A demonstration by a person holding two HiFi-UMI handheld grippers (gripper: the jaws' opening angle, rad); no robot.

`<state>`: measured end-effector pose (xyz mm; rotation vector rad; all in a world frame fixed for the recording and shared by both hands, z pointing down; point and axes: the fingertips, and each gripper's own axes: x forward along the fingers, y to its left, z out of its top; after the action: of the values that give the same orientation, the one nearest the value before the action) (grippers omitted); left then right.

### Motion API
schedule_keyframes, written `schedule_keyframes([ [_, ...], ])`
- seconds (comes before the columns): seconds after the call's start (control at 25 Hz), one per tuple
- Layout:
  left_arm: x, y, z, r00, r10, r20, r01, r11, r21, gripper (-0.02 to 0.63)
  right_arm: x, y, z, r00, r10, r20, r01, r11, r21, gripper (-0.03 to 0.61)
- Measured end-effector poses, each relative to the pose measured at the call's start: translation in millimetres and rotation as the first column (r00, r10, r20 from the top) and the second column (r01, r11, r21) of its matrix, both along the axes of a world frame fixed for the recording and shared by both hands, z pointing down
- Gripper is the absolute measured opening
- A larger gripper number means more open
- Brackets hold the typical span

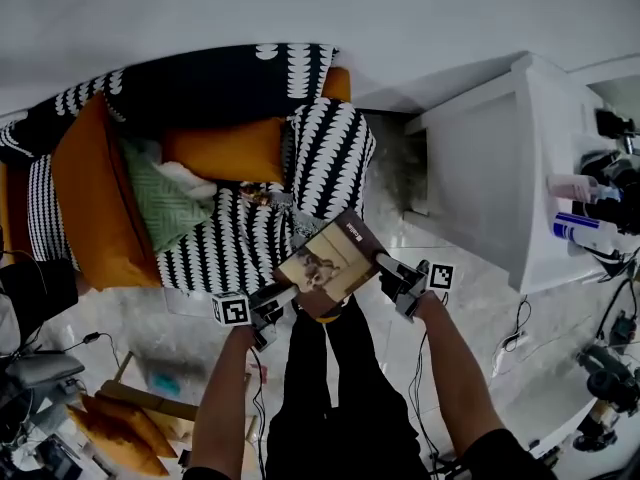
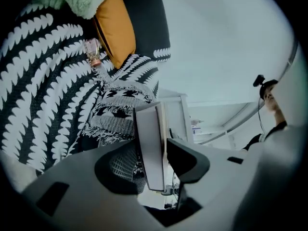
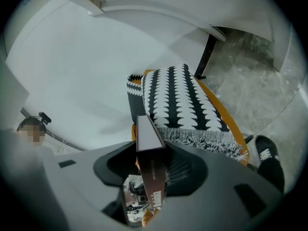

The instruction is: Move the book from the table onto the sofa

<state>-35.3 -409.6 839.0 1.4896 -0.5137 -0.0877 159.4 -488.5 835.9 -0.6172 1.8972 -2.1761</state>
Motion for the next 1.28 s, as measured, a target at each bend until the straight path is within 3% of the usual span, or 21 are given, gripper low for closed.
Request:
schedule_keyframes([
  [0.32, -2, 7, 1, 0.998, -0.05, -0.034, 0.049, 0.998, -0.029, 0.184, 4, 0, -2, 0.999, 0.035, 0.031, -0.035, 0.999, 0.001, 0.221],
  [0.44, 1, 10, 1, 0.994, -0.073, -0.079, 0.068, 0.996, -0.054, 0.187, 5, -1, 1, 0.999, 0.042, 0.024, -0.042, 0.999, 0.004, 0.248],
  [0.64, -3, 14, 16, 0.996, -0.082, -0.043, 0.08, 0.996, -0.033, 0.25, 9, 0, 3, 0.997, 0.056, 0.061, -0.057, 0.998, 0.017, 0.285],
  [0.72, -5, 10, 12, 0.98, -0.174, -0.102, 0.167, 0.983, -0.07, 0.273, 13, 0, -2, 0.988, 0.095, 0.12, -0.097, 0.995, 0.008, 0.288],
  [0.88, -25, -4, -2, 0.907, -0.355, -0.227, 0.342, 0.935, -0.099, 0.295, 16, 5, 1, 0.987, 0.112, 0.117, -0.112, 0.994, -0.008, 0.305],
  [0.96, -31, -3, -8, 0.896, -0.375, -0.24, 0.361, 0.927, -0.1, 0.295, 18, 9, 2, 0.989, 0.114, 0.091, -0.113, 0.993, -0.011, 0.305],
  [1.28, -39, 13, -46, 0.898, -0.353, -0.262, 0.345, 0.935, -0.077, 0.295, 24, 31, -28, 0.987, 0.139, 0.077, -0.141, 0.99, 0.023, 0.305],
])
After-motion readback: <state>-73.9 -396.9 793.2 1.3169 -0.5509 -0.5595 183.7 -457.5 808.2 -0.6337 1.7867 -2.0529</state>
